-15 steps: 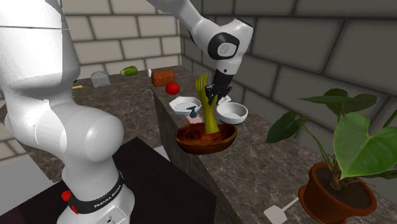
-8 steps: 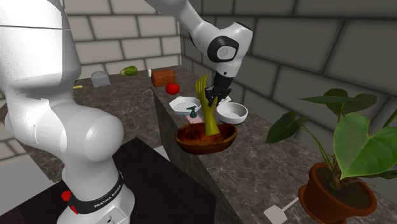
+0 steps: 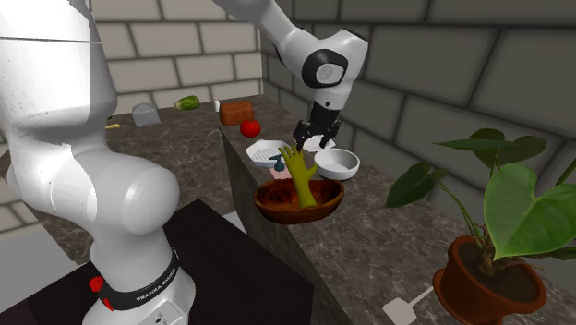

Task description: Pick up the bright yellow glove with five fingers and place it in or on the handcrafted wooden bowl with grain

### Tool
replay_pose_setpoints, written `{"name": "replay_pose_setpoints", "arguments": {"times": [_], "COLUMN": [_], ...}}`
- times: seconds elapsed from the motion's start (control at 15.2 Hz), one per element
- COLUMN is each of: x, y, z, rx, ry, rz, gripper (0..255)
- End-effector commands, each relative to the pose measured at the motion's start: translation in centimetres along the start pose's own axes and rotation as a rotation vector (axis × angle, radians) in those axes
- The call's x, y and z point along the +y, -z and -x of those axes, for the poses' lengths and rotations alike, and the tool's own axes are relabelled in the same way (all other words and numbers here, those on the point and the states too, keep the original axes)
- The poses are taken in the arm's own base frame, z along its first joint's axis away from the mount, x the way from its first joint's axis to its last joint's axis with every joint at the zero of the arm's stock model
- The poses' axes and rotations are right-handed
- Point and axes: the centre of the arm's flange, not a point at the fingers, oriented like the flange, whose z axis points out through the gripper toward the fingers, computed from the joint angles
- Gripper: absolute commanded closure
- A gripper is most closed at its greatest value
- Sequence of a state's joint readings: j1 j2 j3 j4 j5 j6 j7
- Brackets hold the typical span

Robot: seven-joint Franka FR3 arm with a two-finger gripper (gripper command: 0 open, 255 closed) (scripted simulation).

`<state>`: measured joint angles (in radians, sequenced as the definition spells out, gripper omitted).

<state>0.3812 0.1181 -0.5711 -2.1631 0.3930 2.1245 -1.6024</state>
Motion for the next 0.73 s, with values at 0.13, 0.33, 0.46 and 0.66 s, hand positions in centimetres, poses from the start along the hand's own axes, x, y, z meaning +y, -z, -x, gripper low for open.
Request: {"name": "replay_pose_setpoints", "arguments": {"times": [0.13, 0.33, 0.46, 0.66], "x": [0.0, 0.0, 0.0, 0.0], "y": [4.3, 4.3, 4.3, 4.3], "z": [0.0, 0.0, 0.0, 0.0], "rx": [0.0, 0.0, 0.0, 0.0], "ry": [0.0, 0.0, 0.0, 0.0], "rz": [0.0, 0.0, 0.0, 0.0], "gripper": [0, 0, 0, 0]}}
